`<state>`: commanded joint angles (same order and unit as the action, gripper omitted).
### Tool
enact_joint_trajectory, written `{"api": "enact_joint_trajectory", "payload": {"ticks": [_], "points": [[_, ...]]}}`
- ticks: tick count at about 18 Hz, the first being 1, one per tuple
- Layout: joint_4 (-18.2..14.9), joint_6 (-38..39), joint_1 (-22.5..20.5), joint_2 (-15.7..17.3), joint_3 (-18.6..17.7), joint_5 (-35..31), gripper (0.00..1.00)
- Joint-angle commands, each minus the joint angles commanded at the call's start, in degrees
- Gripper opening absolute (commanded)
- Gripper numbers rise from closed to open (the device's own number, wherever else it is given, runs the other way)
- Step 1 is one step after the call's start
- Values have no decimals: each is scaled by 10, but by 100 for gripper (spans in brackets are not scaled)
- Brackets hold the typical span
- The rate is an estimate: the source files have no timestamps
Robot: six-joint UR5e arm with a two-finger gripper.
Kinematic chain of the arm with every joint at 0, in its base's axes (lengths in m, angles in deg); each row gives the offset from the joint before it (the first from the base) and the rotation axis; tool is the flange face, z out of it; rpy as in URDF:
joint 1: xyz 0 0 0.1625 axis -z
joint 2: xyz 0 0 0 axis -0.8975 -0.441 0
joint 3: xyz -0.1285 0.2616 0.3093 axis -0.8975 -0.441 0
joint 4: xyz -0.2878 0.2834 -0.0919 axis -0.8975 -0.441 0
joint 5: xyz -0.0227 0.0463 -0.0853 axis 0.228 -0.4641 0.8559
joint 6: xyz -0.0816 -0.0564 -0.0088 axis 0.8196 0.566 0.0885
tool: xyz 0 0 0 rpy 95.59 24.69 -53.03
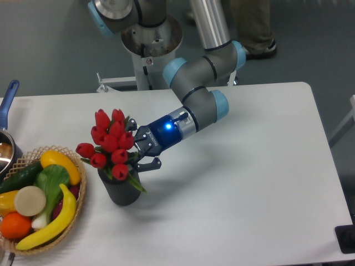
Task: Insert the flowers into the vase
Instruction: 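Open the gripper to release the tulips in the vase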
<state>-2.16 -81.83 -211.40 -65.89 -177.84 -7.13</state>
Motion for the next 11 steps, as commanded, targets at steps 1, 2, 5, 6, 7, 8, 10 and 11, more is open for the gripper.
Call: {"api": "enact_joint_trajectory", "payload": {"ticks": [1, 2, 5, 6, 7, 8, 10, 11], "points": [[0, -3, -2, 0, 0, -1, 67], [0, -11, -2, 0, 0, -1, 78], [0, -33, -8, 1, -3, -9, 100], [1, -33, -11, 3, -4, -24, 100], [1, -33, -13, 7, -4, -38, 100], [1, -33, -15, 11, -4, -47, 100], [1, -33, -18, 15, -5, -53, 100], [1, -33, -21, 18, -6, -54, 100]]}}
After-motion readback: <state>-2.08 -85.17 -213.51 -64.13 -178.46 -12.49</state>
